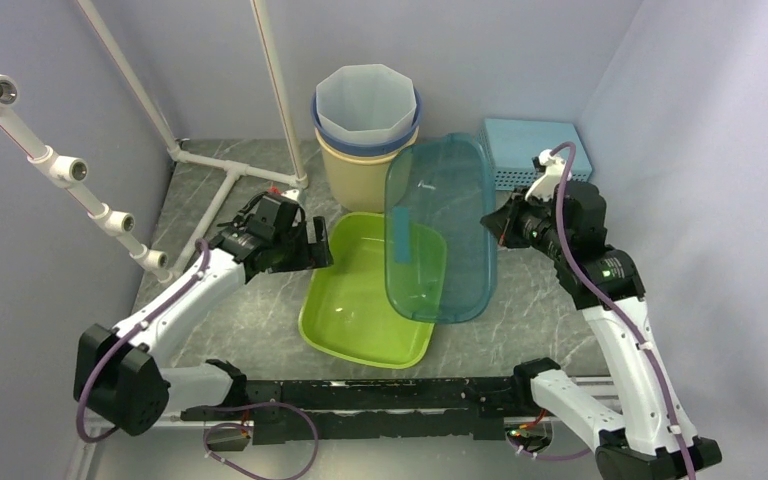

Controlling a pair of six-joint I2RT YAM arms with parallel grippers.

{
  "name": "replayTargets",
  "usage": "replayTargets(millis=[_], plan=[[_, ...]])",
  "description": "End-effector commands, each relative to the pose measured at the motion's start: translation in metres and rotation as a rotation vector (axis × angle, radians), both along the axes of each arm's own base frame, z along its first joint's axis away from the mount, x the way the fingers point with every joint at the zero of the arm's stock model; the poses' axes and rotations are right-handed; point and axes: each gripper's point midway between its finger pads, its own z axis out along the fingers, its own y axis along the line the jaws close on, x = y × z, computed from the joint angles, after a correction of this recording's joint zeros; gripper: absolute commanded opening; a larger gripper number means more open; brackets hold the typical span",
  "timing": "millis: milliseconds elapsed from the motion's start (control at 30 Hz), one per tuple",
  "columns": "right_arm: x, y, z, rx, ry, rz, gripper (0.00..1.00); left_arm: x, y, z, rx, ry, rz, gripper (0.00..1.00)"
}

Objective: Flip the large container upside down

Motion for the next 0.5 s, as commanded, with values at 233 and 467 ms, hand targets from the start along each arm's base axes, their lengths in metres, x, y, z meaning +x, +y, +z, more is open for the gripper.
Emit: replayTargets(millis=[233,467], plan=[[0.017,-0.063,0.065,-0.351,-0.276,-0.164,0.0,0.001,-0.013,-0.035,0.022,0.15,-0.051,0.94],[0.024,-0.071,0.09,-0.398,-0.347,-0.193,0.0,0.003,-0.037,-0.027,-0.092,0.121,-0.127,0.94]])
